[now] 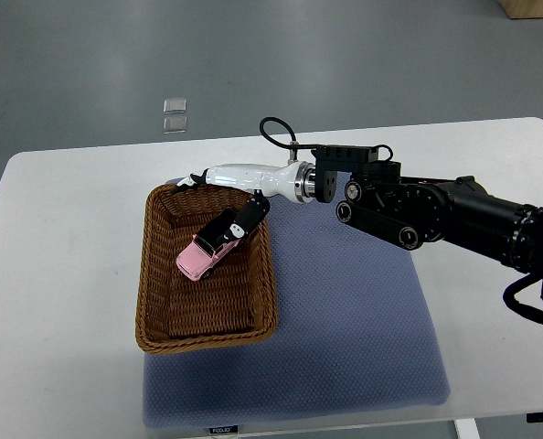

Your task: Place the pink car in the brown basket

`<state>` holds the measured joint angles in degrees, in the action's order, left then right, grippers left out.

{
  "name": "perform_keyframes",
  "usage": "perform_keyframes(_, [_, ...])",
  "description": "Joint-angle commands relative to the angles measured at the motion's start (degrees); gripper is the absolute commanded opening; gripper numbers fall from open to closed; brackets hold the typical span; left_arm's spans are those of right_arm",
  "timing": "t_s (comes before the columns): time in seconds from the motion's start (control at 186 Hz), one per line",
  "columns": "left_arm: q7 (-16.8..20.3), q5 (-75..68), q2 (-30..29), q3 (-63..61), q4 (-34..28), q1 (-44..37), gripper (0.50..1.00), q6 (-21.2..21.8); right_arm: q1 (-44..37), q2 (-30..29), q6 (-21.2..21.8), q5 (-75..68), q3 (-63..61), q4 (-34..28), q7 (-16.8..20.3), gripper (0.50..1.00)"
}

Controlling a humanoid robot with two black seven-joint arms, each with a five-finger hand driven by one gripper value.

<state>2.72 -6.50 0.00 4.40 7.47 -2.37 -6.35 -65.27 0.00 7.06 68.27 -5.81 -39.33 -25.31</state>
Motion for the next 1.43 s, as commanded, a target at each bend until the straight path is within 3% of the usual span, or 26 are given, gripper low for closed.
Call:
perform_keyframes(0.0, [0.0, 0.0, 0.0, 0.08, 0.0, 0.0, 1.0, -0.07, 0.32, 0.0, -1.52, -4.19, -0.69, 1.01, 0.0, 0.903])
perform_keyframes(0.215, [0.0, 0.0, 0.0, -0.01, 0.0, 0.0, 1.0, 0.02, 1.19, 2.9, -1.08, -20.36, -1.22, 1.36, 3.16, 0.903])
perform_keyframes(0.431, [0.0, 0.0, 0.0, -0.01, 0.0, 0.0, 1.0, 0.02, 5.24, 5.63, -0.12, -34.78, -6.94, 1.36, 3.69, 0.903])
perform_keyframes(0.667, [0.0, 0.0, 0.0, -0.01, 0.0, 0.0, 1.0, 0.02, 14.29, 6.86, 7.09, -48.23, -24.42, 1.54, 12.21, 0.903])
perform_keyframes(0.818, [0.0, 0.0, 0.0, -0.01, 0.0, 0.0, 1.0, 0.02, 17.28, 7.12, 8.23, -56.05, -27.94, 1.98, 17.05, 0.905])
perform_keyframes(1.421, [0.0, 0.0, 0.0, -0.01, 0.0, 0.0, 1.0, 0.02, 18.33, 8.18, 7.88, -60.27, -28.12, 4.26, 16.79, 0.915])
